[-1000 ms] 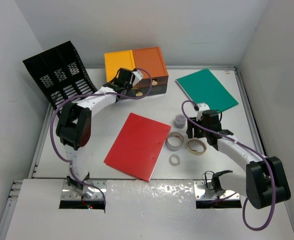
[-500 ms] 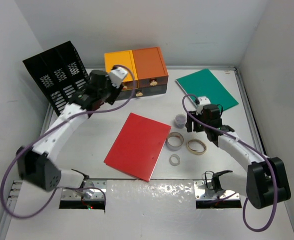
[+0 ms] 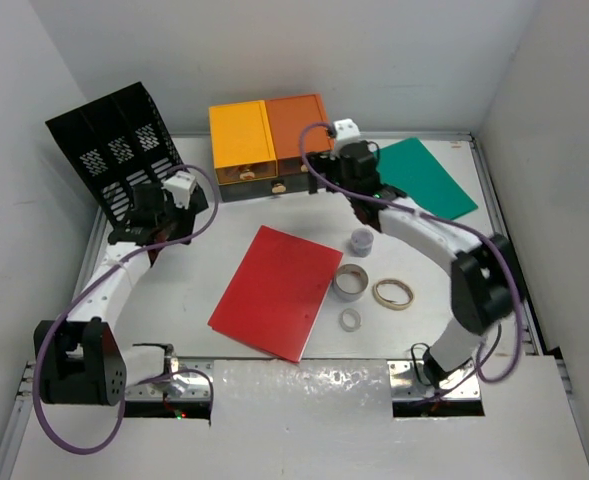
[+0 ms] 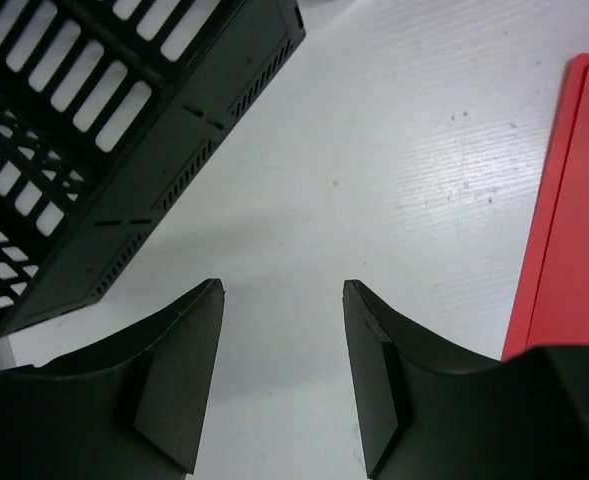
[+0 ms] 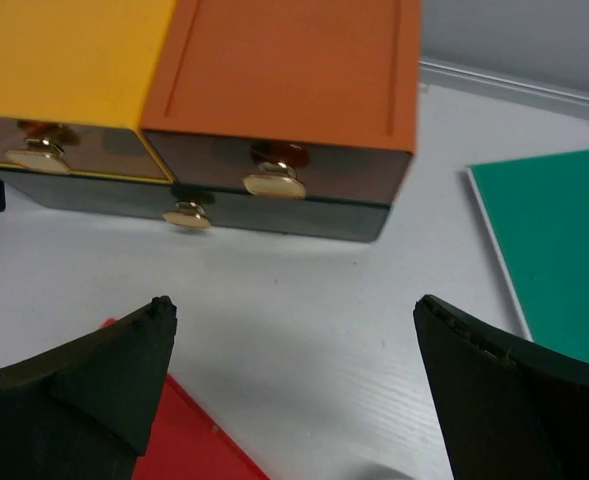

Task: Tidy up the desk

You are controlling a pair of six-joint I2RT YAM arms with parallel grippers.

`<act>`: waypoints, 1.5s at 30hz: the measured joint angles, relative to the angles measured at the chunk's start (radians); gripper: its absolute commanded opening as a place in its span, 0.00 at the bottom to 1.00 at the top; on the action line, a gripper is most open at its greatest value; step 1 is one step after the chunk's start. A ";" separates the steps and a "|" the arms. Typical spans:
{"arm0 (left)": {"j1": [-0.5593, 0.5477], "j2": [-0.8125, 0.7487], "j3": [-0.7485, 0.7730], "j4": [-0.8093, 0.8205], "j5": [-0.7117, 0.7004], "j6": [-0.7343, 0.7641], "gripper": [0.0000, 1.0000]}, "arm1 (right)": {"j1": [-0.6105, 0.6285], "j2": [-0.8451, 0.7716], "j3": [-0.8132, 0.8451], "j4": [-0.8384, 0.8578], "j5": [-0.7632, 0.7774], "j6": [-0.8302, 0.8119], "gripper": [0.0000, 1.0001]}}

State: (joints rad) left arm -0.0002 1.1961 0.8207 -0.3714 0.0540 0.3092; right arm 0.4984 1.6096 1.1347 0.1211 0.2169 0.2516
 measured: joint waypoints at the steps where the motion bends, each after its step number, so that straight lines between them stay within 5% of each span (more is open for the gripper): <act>1: 0.000 -0.001 -0.010 0.019 0.003 0.006 0.50 | 0.012 0.058 0.053 0.003 0.010 -0.004 0.99; 4: 0.000 -0.020 -0.078 0.113 -0.015 0.029 0.50 | 0.030 0.217 0.192 0.005 0.027 -0.010 0.90; 5: 0.000 -0.030 -0.111 0.143 -0.028 0.036 0.50 | 0.033 0.259 0.225 0.005 0.036 -0.013 0.75; 7: 0.003 -0.041 -0.162 0.173 -0.048 0.048 0.50 | 0.034 0.325 0.270 0.006 0.056 -0.018 0.61; 25: 0.013 0.006 -0.190 0.241 -0.040 0.079 0.50 | 0.090 0.575 0.458 0.084 0.279 -0.035 0.61; 28: 0.013 0.006 -0.190 0.241 -0.037 0.079 0.51 | 0.093 0.585 0.461 0.084 0.313 -0.044 0.52; 35: 0.013 0.012 -0.190 0.240 -0.027 0.079 0.51 | 0.093 0.585 0.447 0.114 0.359 -0.040 0.10; 39: 0.013 0.013 -0.189 0.240 -0.031 0.080 0.51 | 0.095 0.579 0.418 0.149 0.361 -0.039 0.00; 45: 0.013 0.013 -0.189 0.240 -0.035 0.087 0.51 | 0.129 0.484 0.238 0.254 0.380 -0.038 0.00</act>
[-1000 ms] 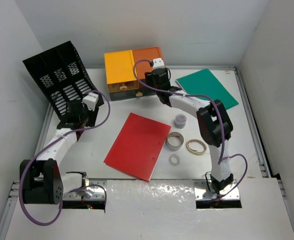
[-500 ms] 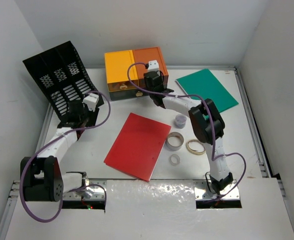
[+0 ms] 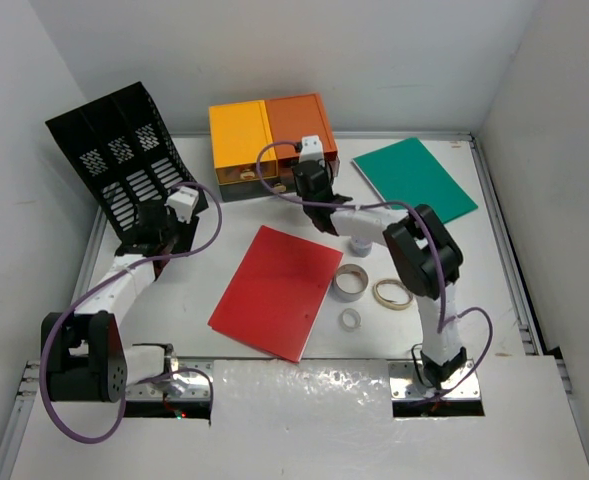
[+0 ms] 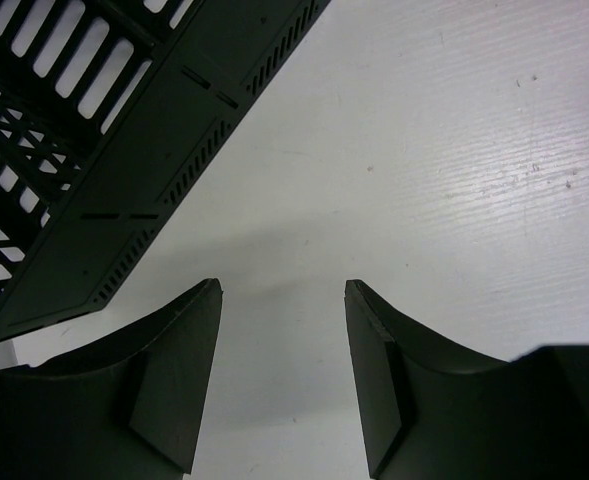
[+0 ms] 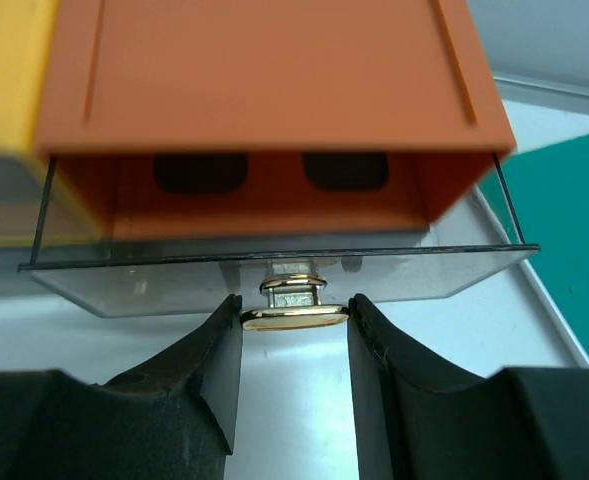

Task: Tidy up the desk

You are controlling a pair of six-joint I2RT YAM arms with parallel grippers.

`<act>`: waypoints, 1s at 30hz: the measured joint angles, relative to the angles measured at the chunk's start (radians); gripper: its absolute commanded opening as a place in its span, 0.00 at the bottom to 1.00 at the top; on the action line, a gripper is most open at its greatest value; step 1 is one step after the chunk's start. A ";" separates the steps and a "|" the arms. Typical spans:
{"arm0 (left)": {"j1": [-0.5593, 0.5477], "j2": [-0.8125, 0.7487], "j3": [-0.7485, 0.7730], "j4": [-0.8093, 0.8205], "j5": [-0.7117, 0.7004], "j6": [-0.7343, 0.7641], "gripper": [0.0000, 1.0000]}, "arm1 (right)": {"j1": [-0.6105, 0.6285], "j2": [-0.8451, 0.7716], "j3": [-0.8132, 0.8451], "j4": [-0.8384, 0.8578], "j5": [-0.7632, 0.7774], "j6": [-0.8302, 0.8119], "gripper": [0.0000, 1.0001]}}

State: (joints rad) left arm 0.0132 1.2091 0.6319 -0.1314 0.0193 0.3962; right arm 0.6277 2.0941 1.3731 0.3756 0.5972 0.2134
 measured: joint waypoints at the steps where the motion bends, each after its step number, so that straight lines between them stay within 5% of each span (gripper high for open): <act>1: 0.000 0.000 0.000 0.000 -0.001 0.000 0.51 | 0.012 -0.028 -0.042 0.011 0.012 0.000 0.00; 13: 0.000 0.000 0.002 -0.015 -0.002 0.000 0.51 | 0.129 -0.307 -0.445 0.083 0.082 0.054 0.01; 15: 0.000 -0.002 0.002 -0.022 -0.002 0.000 0.51 | 0.142 -0.337 -0.479 0.076 0.083 0.069 0.11; 16: 0.000 -0.003 0.002 -0.025 0.000 0.000 0.51 | 0.147 -0.351 -0.493 0.069 0.083 0.076 0.28; 21: 0.000 -0.008 0.003 -0.030 0.002 0.000 0.51 | 0.163 -0.411 -0.537 0.014 0.051 0.098 0.64; 26: 0.000 -0.013 0.005 -0.038 0.005 0.000 0.51 | 0.182 -0.480 -0.542 -0.068 -0.043 0.096 0.84; 30: 0.000 -0.013 0.010 -0.041 0.009 0.001 0.51 | 0.187 -0.583 -0.554 -0.137 -0.087 0.073 0.82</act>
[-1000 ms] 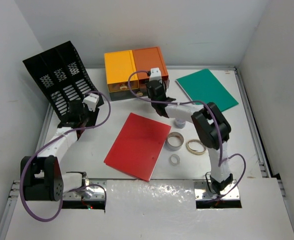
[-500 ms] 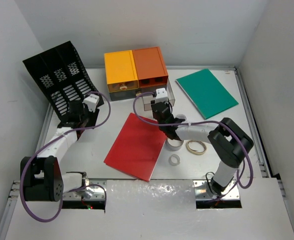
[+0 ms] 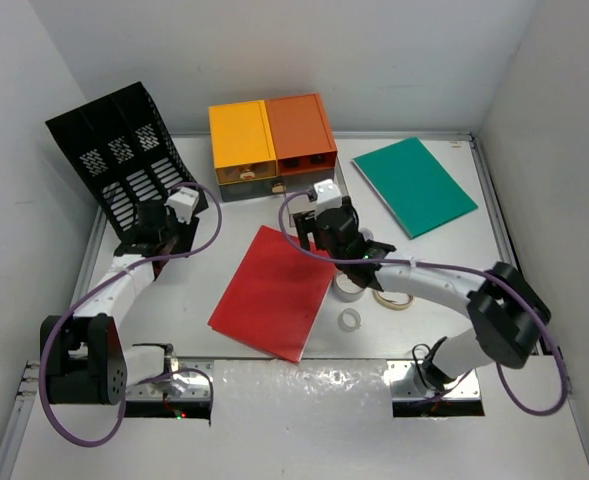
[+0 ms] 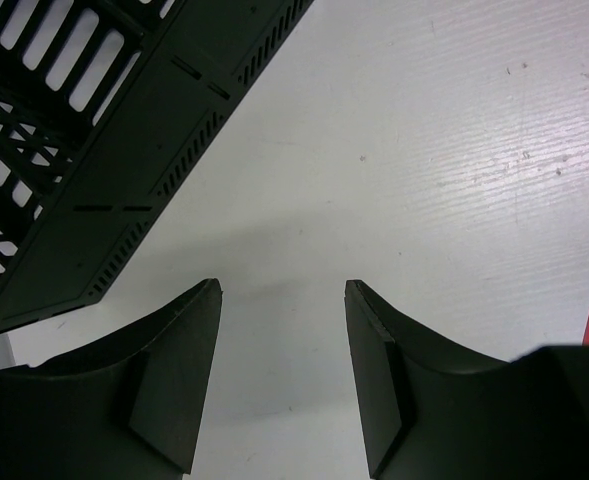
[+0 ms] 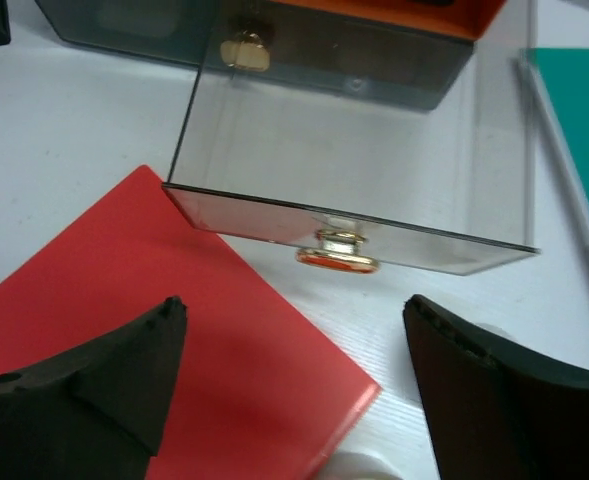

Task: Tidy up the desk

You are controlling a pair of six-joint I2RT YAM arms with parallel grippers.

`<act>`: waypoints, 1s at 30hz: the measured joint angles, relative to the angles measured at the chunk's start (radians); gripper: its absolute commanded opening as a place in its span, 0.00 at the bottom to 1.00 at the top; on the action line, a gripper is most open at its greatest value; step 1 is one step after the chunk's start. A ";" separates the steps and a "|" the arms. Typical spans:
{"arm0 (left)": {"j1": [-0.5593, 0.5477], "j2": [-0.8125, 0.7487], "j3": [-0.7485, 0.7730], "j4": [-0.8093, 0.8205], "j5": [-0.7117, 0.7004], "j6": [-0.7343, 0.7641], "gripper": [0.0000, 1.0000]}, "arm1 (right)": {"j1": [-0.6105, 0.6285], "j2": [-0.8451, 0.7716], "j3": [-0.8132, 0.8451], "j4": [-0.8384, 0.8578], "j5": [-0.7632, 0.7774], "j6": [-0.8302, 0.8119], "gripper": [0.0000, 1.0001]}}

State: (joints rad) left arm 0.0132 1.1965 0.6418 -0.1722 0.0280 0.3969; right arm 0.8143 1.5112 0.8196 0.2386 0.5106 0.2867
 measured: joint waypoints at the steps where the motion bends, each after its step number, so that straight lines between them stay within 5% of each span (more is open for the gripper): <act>1: 0.000 0.000 0.000 -0.001 0.000 0.000 0.51 | 0.000 -0.026 -0.002 -0.020 0.002 -0.010 0.65; 3: 0.000 -0.001 0.000 -0.003 0.001 0.000 0.51 | -0.005 -0.087 -0.018 -0.058 0.014 -0.031 0.00; 4: 0.000 -0.001 0.000 -0.004 0.002 0.000 0.51 | -0.010 -0.114 -0.032 -0.071 0.018 -0.035 0.00; 5: 0.000 -0.001 0.000 -0.004 0.002 0.000 0.51 | -0.024 -0.144 -0.053 -0.080 0.025 -0.023 0.08; 6: 0.000 -0.001 0.000 -0.004 0.003 0.000 0.51 | -0.051 -0.177 -0.085 -0.077 0.017 -0.010 0.47; 10: 0.000 -0.003 0.002 -0.005 0.003 0.000 0.51 | -0.217 -0.277 -0.218 -0.090 -0.036 0.039 0.90; 22: 0.000 -0.010 0.006 -0.011 0.003 0.000 0.51 | -0.373 -0.064 -0.221 -0.045 -0.261 -0.010 0.91; 30: 0.000 -0.019 0.006 -0.012 0.003 0.000 0.51 | -0.380 0.114 -0.152 -0.014 -0.279 -0.052 0.75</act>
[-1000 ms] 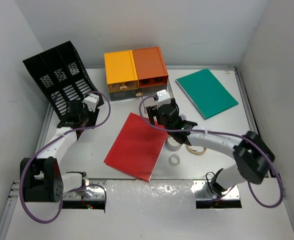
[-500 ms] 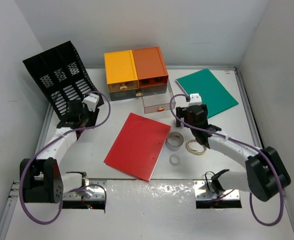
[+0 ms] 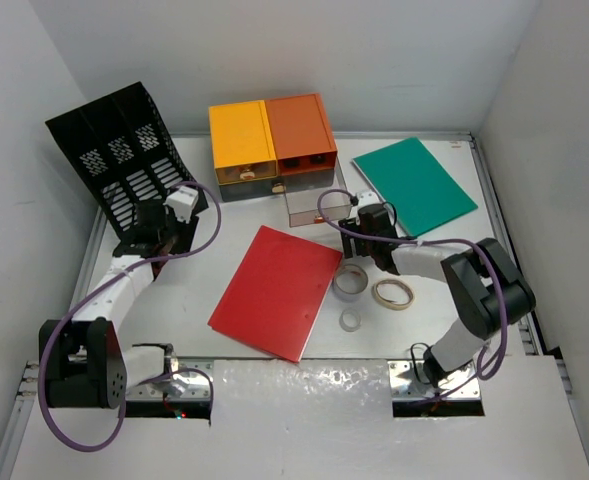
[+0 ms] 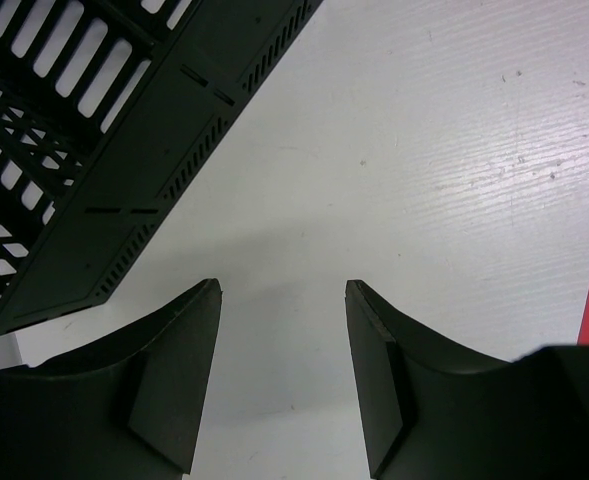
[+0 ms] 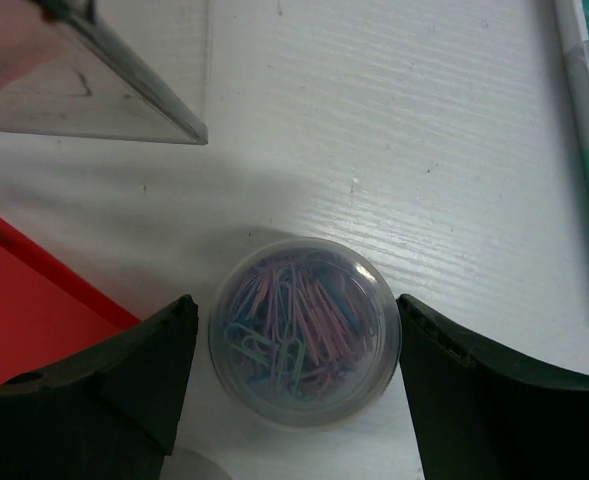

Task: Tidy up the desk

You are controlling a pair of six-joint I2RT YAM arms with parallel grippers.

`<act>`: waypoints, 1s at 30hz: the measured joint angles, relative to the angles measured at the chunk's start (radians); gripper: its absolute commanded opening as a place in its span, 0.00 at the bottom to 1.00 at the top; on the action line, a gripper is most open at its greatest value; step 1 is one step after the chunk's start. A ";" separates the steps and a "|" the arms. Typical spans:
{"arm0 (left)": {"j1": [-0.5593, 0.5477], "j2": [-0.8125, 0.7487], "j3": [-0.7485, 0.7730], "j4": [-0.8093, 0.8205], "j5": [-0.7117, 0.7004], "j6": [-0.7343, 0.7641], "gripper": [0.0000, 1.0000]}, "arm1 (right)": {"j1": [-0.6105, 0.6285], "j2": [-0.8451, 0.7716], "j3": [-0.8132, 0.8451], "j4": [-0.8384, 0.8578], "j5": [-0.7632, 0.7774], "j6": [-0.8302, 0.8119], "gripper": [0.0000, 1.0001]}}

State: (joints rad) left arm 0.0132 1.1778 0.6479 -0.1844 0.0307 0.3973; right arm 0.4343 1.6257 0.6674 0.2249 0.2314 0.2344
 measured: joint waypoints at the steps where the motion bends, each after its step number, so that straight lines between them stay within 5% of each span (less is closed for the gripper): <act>1: 0.000 0.000 0.000 0.000 0.000 0.000 0.51 | 0.000 0.013 0.004 0.008 0.001 -0.003 0.65; 8: 0.000 0.000 0.000 0.000 -0.001 0.002 0.51 | 0.000 0.024 0.005 0.016 0.034 0.002 0.21; 16: 0.000 0.000 0.000 0.000 0.000 0.004 0.51 | 0.000 -0.275 -0.047 -0.087 0.165 0.023 0.17; 20: 0.000 0.002 0.000 0.000 0.001 0.010 0.51 | -0.002 -0.359 0.085 -0.127 0.233 0.008 0.15; 25: 0.000 0.003 0.000 -0.001 0.000 0.010 0.51 | 0.055 -0.281 0.332 -0.104 0.222 -0.081 0.16; 30: 0.000 0.003 0.000 -0.001 -0.001 0.013 0.51 | 0.150 0.008 0.678 -0.180 0.089 -0.161 0.16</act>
State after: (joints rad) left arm 0.0132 1.1805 0.6479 -0.1856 0.0296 0.4103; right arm 0.5846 1.6333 1.3453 0.0448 0.3206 0.0731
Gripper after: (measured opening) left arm 0.512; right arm 0.584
